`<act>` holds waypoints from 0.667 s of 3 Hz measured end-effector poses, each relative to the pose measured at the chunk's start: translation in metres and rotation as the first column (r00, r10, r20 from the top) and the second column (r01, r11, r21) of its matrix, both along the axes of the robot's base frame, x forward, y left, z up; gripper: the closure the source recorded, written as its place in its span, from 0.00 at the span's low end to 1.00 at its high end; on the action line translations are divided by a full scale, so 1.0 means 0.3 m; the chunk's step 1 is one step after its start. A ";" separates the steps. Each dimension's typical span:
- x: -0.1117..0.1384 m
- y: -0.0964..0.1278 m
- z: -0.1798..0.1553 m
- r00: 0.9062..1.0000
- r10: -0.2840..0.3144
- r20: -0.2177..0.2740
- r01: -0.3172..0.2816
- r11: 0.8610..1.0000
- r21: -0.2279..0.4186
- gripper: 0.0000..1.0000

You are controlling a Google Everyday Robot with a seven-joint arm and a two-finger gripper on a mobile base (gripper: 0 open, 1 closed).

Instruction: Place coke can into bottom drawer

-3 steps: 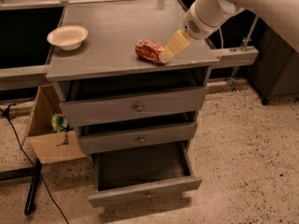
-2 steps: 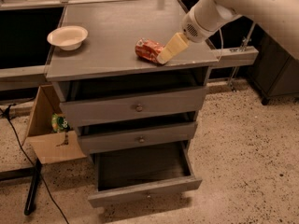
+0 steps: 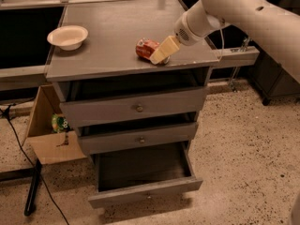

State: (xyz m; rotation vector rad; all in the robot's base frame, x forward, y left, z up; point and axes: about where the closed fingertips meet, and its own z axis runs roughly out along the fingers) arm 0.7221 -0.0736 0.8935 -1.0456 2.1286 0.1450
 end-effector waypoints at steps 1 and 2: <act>0.034 0.036 -0.032 1.000 0.018 -0.008 -0.018 1.000 0.014 0.00; 0.061 0.067 -0.062 0.999 0.032 -0.025 -0.031 0.999 0.022 0.00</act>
Offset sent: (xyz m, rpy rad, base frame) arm 0.0293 0.0285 -0.0262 0.0318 0.0404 0.0430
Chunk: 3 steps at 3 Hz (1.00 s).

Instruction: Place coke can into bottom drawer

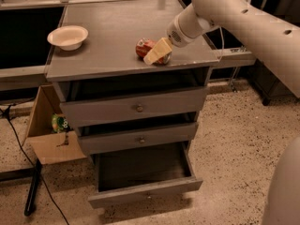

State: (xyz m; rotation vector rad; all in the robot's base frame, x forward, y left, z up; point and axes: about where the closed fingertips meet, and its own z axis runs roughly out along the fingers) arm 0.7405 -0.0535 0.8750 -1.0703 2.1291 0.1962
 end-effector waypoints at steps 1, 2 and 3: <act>0.024 0.029 -0.030 1.000 0.011 -0.022 -0.011 1.000 0.007 0.00; 0.054 0.057 -0.062 0.999 0.018 -0.046 -0.017 1.000 0.024 0.00; 0.074 0.078 -0.079 0.998 0.022 -0.057 -0.020 0.999 0.034 0.00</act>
Offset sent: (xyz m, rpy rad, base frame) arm 0.0217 0.0177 -0.0200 0.0355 0.0557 0.0154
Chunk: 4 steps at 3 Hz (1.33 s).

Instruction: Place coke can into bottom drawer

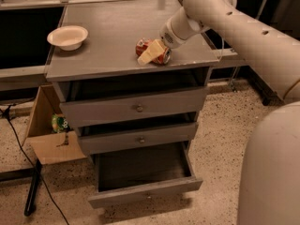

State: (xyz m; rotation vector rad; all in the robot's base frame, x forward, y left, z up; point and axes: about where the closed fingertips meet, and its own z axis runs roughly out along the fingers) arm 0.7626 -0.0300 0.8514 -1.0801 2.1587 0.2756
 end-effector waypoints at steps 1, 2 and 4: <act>0.013 0.029 -0.023 1.000 0.010 -0.015 -0.010 1.000 0.008 0.00; 0.016 0.051 -0.041 1.000 0.024 -0.019 -0.024 1.000 0.010 0.19; 0.016 0.051 -0.042 1.000 0.024 -0.019 -0.024 1.000 0.010 0.66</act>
Offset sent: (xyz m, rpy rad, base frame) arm 0.0067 0.0217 -0.0154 0.0147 0.0169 0.0407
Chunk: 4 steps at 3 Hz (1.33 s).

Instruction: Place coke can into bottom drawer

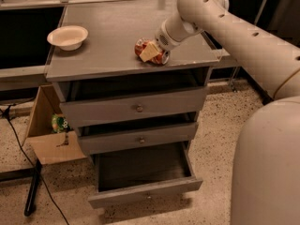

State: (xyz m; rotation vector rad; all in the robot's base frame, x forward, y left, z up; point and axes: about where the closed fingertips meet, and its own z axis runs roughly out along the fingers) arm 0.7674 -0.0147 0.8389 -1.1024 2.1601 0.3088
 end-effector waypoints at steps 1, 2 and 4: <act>0.000 0.000 0.000 1.000 0.000 0.000 0.000 1.000 0.000 0.88; -0.011 0.000 0.027 1.000 0.017 0.013 -0.018 1.000 0.007 1.00; -0.110 -0.030 0.133 0.992 0.103 0.073 -0.103 0.995 0.003 1.00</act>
Offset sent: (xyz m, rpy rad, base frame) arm -0.0079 -0.0047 0.0264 0.0184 -0.0417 0.0361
